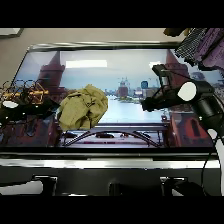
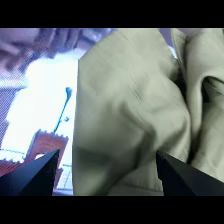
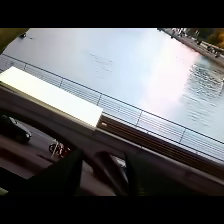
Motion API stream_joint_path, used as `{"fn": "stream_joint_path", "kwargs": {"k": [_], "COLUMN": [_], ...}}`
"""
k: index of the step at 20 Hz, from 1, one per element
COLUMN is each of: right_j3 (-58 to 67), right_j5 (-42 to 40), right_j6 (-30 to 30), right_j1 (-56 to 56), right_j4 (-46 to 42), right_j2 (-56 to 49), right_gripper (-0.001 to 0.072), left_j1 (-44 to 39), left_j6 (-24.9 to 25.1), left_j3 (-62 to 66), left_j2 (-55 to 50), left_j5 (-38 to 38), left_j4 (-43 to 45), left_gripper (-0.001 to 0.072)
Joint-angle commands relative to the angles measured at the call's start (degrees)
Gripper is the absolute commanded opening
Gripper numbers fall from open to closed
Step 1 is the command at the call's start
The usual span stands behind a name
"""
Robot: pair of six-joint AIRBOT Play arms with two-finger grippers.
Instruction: Fold the clothes and pants, and hang the long-sleeved shirts on hangers.
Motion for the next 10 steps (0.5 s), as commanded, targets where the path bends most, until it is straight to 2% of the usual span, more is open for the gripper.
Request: {"fn": "stream_joint_path", "kwargs": {"k": [1, 3, 4, 5, 6, 7, 10], "right_j3": [-0.31, -1.46, -2.16, -2.69, -3.06, -3.1, -3.08], "right_j5": [-1.22, -3.76, -5.16, -6.29, -7.41, -8.61, -15.56], "right_j6": [0.22, 3.28, 5.64, 8.02, 10.49, 11.5, 11.21], "right_j1": [0.07, 0.07, 0.07, 0.07, 0.07, 0.07, 1.51], "right_j4": [1.18, 2.14, 3.34, 5.33, 8.81, 13.33, 30.58], "right_j2": [-0.52, -1.92, -3.28, -4.98, -7.23, -9.6, -17.9], "right_gripper": [0.0438, 0.0439, 0.0478, 0.0583, 0.0663, 0.0666, 0.0666], "left_j1": [-1.29, -2.36, -2.86, -3.26, -3.28, -3.19, -3.23], "left_j6": [2.29, 2.29, 2.29, 2.27, 2.27, 2.47, 2.47], "left_j3": [0.02, 0.02, 0.02, 0.02, 0.07, 0.28, 0.42], "left_j2": [-4.48, -5.66, -5.99, -6.1, -5.99, -5.9, -5.86], "left_j5": [4.07, 4.0, 4.02, 4.04, 3.52, 2.29, 0.96], "left_j4": [-4.72, -4.81, -4.85, -4.9, -4.96, -4.94, -4.94], "left_gripper": [0.072, 0.0715, 0.0714, 0.0639, 0.0325, 0.0032, 0.0022]}}
